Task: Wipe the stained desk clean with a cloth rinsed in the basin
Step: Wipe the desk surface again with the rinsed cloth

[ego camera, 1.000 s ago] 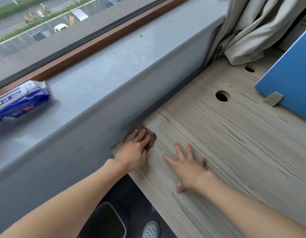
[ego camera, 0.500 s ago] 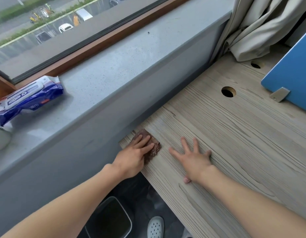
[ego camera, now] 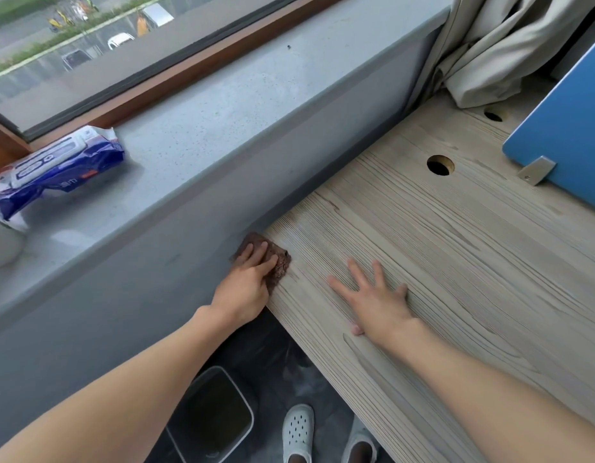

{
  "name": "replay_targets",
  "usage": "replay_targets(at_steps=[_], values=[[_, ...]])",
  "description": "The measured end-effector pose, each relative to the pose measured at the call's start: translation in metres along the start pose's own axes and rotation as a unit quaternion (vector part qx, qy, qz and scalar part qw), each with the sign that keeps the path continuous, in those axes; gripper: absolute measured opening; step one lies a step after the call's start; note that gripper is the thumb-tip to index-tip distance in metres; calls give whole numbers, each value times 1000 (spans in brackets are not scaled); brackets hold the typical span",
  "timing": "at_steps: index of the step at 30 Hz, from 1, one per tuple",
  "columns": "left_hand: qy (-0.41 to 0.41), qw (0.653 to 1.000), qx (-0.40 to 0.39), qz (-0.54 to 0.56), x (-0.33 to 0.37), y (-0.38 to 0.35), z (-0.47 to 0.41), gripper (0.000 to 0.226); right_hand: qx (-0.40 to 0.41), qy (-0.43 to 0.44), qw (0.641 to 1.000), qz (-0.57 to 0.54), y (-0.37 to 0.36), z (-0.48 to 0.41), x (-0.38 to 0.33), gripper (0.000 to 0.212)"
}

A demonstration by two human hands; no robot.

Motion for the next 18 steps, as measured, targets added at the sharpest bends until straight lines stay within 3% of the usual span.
replay_targets(at_steps=[9, 11, 14, 16, 18], values=[[-89, 995, -52, -16, 48, -27, 61, 75, 37, -24, 998, -54, 3, 17, -6, 80], [-103, 992, -59, -36, 59, -34, 65, 69, 87, -1, 993, -81, 7, 21, -13, 79], [-134, 988, -79, -11, 63, -31, 63, 66, 209, 100, 959, -164, 10, 30, -27, 72], [-112, 988, -66, 88, 61, -13, 58, 63, 211, 148, 946, -196, 14, 35, -41, 74], [-27, 990, 7, 136, 50, 6, 49, 45, 168, 162, 952, -197, 10, 35, -54, 80]])
Point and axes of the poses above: each hand's wrist, its own z-axis away from the middle knuckle, its own y-axis out of the back of the hand, x = y × z, the point moved 2 cm from there along -z, towards the middle knuckle, and after that the axes turned 11 degrees about x, right-handed, at the moved point
